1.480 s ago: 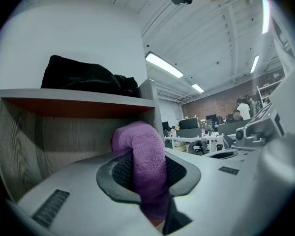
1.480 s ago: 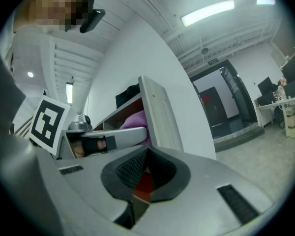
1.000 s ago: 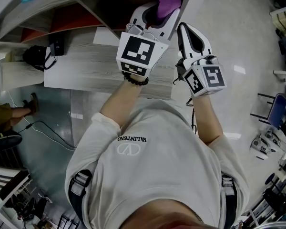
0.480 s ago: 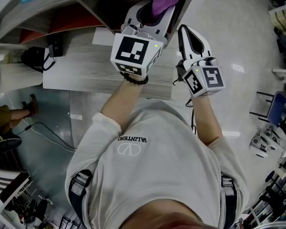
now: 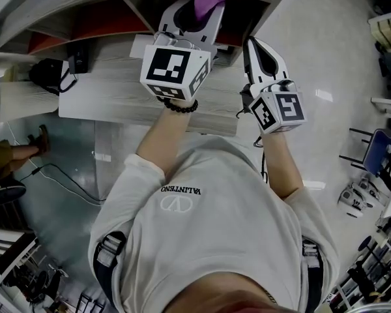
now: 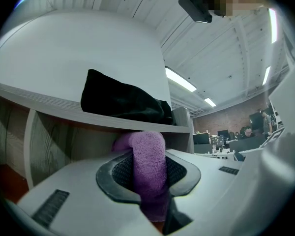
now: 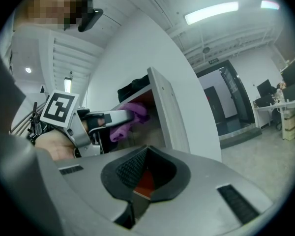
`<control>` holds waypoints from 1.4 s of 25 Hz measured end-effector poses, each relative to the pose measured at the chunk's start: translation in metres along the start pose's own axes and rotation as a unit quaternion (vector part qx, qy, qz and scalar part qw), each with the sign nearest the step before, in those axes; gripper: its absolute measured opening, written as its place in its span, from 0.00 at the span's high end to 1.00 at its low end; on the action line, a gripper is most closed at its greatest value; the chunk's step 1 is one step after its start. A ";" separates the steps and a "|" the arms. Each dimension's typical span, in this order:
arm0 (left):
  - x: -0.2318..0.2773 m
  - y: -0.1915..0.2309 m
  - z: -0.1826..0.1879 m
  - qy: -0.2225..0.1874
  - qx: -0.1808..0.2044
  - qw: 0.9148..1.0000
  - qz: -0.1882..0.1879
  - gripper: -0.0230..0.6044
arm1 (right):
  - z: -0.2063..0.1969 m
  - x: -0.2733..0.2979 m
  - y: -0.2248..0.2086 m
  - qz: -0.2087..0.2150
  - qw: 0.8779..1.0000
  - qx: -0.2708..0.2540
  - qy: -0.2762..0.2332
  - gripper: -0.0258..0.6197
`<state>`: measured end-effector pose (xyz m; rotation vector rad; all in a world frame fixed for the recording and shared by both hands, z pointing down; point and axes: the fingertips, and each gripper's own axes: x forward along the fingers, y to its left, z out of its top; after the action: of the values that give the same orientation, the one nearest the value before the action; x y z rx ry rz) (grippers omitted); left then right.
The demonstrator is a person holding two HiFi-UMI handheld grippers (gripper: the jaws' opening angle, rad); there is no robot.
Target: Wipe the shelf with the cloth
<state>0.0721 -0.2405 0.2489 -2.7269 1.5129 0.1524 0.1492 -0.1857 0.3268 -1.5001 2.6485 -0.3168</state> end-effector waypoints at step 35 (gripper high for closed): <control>-0.055 0.105 0.002 -0.018 -0.042 0.997 0.061 0.81 | -0.020 0.050 0.068 0.010 1.000 -0.005 0.018 0.96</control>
<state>-0.0454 -0.2497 0.2558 -2.6777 1.7000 0.2708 0.0632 -0.1919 0.3333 -1.4826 2.6958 -0.3318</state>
